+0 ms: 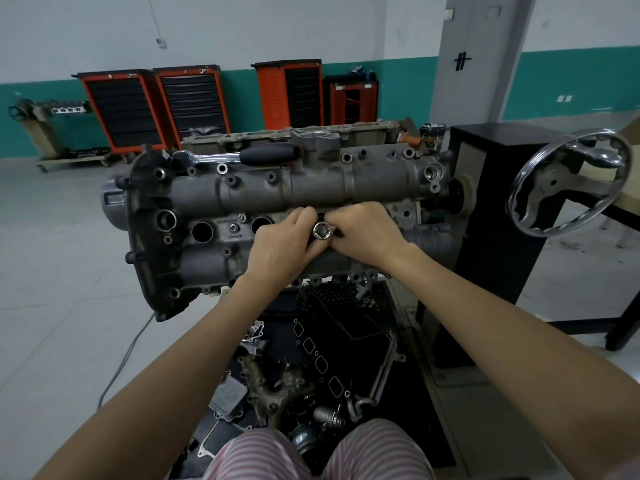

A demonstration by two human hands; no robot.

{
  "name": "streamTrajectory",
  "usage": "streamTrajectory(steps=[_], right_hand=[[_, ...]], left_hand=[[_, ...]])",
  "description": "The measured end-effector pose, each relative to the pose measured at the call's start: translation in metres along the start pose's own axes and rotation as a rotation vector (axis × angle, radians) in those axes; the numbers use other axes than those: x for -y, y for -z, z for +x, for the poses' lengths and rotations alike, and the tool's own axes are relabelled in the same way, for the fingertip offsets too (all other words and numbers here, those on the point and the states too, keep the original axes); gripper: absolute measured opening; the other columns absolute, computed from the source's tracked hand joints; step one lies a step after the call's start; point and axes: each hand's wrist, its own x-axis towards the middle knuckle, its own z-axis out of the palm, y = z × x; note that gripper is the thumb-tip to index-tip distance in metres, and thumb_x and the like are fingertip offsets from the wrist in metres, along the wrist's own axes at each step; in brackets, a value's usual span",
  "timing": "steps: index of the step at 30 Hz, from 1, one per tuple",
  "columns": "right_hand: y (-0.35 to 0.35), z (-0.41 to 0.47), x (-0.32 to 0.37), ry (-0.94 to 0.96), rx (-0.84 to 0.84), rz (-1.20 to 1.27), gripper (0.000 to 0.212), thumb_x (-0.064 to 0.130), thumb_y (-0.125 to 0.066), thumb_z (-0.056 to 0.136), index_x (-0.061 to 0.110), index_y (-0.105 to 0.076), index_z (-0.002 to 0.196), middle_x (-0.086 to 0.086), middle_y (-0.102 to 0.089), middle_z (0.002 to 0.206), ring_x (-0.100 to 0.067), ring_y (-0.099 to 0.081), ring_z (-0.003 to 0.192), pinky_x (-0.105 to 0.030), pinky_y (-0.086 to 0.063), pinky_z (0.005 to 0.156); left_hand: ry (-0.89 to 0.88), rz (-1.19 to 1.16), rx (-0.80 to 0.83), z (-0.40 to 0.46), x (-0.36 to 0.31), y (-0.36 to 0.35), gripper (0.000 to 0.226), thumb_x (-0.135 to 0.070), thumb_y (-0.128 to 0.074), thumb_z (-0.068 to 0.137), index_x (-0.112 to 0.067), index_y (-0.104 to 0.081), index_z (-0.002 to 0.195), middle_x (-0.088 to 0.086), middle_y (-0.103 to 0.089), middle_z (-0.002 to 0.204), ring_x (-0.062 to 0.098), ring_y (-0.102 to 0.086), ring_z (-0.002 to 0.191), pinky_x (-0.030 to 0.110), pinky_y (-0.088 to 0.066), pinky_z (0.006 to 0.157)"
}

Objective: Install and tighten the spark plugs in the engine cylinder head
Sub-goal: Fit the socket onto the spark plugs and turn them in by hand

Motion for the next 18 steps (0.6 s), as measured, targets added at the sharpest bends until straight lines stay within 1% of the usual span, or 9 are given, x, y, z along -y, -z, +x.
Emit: streamTrajectory(steps=[3, 5, 8, 11, 14, 16, 18], right_hand=[[-0.0010, 0.0000, 0.0004, -0.014, -0.008, -0.002, 0.015, 0.012, -0.065, 0.071, 0.005, -0.057, 0.060, -0.012, -0.063, 0.060, -0.034, -0.060, 0.058, -0.032, -0.038, 0.048], [-0.0021, 0.0002, -0.0004, -0.013, 0.002, -0.020, 0.015, 0.018, -0.064, 0.073, 0.006, -0.056, 0.068, -0.011, -0.064, 0.063, -0.034, -0.060, 0.061, -0.032, -0.036, 0.049], [-0.0036, 0.0005, -0.0015, -0.006, -0.001, -0.047, 0.022, 0.026, -0.062, 0.075, 0.006, -0.055, 0.079, -0.008, -0.065, 0.068, -0.033, -0.061, 0.064, -0.031, -0.033, 0.051], [-0.0033, 0.0001, -0.0017, 0.019, -0.024, -0.050, 0.018, 0.022, -0.062, 0.075, 0.005, -0.056, 0.079, -0.010, -0.065, 0.066, -0.035, -0.061, 0.061, -0.031, -0.033, 0.049], [-0.0012, -0.0003, -0.0004, 0.041, -0.051, -0.035, 0.011, 0.013, -0.063, 0.072, 0.004, -0.058, 0.071, -0.012, -0.063, 0.061, -0.034, -0.060, 0.056, -0.029, -0.030, 0.046], [0.0003, -0.0001, 0.0009, 0.039, -0.059, -0.009, 0.008, 0.007, -0.066, 0.068, 0.003, -0.059, 0.066, -0.012, -0.063, 0.059, -0.033, -0.059, 0.053, -0.030, -0.034, 0.045], [0.0012, -0.0001, 0.0019, 0.035, -0.072, 0.011, 0.010, 0.004, -0.068, 0.065, 0.004, -0.059, 0.060, -0.012, -0.061, 0.055, -0.032, -0.058, 0.049, -0.030, -0.037, 0.044]], left_hand=[[-0.012, -0.005, -0.002, -0.0005, 0.0003, 0.0002, 0.036, -0.032, -0.045, 0.087, -0.003, -0.052, 0.067, 0.009, -0.056, 0.060, 0.028, -0.051, 0.039, 0.024, -0.027, 0.036], [-0.015, -0.002, -0.001, -0.0004, -0.0003, 0.0010, 0.034, -0.030, -0.045, 0.086, -0.002, -0.052, 0.067, 0.010, -0.055, 0.059, 0.028, -0.048, 0.037, 0.022, -0.024, 0.038], [0.004, -0.011, 0.005, 0.0000, -0.0013, 0.0019, 0.033, -0.028, -0.044, 0.085, 0.000, -0.051, 0.069, 0.011, -0.053, 0.063, 0.028, -0.045, 0.036, 0.022, -0.023, 0.038], [-0.010, 0.000, 0.009, -0.0001, -0.0009, 0.0012, 0.034, -0.029, -0.043, 0.084, 0.000, -0.051, 0.070, 0.011, -0.053, 0.065, 0.027, -0.044, 0.035, 0.022, -0.023, 0.037], [-0.019, 0.010, 0.003, 0.0001, 0.0001, -0.0006, 0.033, -0.033, -0.045, 0.081, -0.002, -0.051, 0.070, 0.009, -0.052, 0.063, 0.027, -0.046, 0.037, 0.022, -0.024, 0.036], [-0.020, 0.000, -0.009, -0.0001, 0.0015, -0.0021, 0.033, -0.035, -0.048, 0.079, -0.003, -0.050, 0.069, 0.007, -0.052, 0.061, 0.026, -0.047, 0.039, 0.022, -0.023, 0.036], [-0.022, 0.003, -0.018, -0.0006, 0.0033, -0.0035, 0.034, -0.037, -0.048, 0.081, -0.005, -0.049, 0.069, 0.006, -0.052, 0.060, 0.025, -0.047, 0.039, 0.021, -0.022, 0.037]])
